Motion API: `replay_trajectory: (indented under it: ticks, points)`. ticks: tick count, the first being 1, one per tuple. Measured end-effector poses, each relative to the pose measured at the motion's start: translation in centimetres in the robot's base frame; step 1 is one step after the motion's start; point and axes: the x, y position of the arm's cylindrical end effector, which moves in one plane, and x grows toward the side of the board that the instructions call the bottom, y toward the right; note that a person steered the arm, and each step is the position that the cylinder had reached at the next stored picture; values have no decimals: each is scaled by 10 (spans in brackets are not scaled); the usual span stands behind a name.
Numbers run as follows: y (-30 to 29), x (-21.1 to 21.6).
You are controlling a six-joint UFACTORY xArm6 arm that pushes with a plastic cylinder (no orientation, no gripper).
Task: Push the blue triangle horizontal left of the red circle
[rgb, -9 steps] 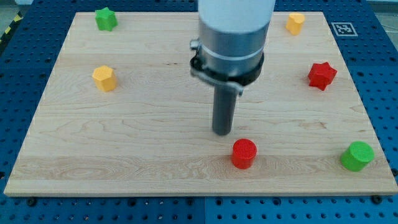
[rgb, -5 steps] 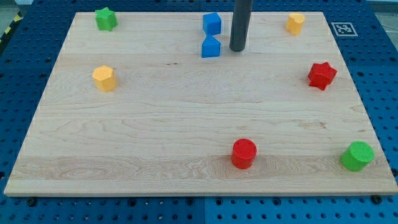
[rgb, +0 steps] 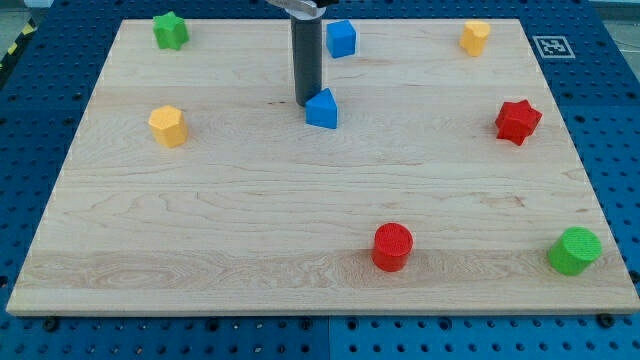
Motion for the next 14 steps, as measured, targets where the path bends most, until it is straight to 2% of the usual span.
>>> replay_trajectory:
  ticks: [1,2,4,5,6,7,8,10,11,14]
  points:
    - [0,-18]
    - [22,-16]
    - [-4,95]
    - [-10,109]
    - [2,78]
    - [34,73]
    - [46,101]
    - [-20,201]
    - [-41,211]
    - [42,189]
